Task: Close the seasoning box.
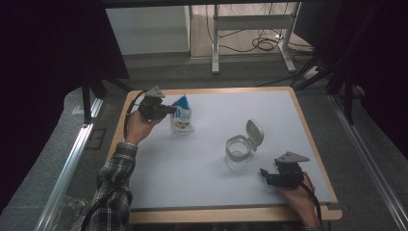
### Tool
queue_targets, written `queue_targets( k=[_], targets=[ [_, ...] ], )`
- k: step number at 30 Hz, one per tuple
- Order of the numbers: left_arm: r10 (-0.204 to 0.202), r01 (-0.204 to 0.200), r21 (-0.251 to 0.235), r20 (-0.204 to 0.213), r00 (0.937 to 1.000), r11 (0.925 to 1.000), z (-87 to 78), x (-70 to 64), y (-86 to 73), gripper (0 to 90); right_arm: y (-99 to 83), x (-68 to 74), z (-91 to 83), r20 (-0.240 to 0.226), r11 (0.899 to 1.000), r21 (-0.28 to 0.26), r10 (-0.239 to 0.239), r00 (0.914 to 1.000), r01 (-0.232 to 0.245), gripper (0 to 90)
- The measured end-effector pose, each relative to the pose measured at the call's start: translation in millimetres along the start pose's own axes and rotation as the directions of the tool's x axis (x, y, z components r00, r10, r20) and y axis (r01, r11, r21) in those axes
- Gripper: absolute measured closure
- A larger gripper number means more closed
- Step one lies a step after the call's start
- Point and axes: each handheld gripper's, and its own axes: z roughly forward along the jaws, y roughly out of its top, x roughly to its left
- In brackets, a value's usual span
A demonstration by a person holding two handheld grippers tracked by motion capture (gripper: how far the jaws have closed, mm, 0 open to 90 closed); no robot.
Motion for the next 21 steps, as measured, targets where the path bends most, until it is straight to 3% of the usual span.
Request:
queue_targets(
  k=[14, 21],
  targets=[
    [-0.044, 0.045, -0.042, 0.032, 0.9985, 0.9981, -3.6, -10.3, -1.5, 90.0, 0.0, 0.0, 0.0, 0.000, 1.000, 0.000, 0.000, 1.0000, 0.000, 27.5],
    [-0.045, 0.047, -0.048, 0.035, 0.9984, 0.9978, -6.4, -19.0, 1.6, 90.0, 0.0, 0.0, 0.0, 0.000, 1.000, 0.000, 0.000, 1.0000, 0.000, 27.5]
  ],
)
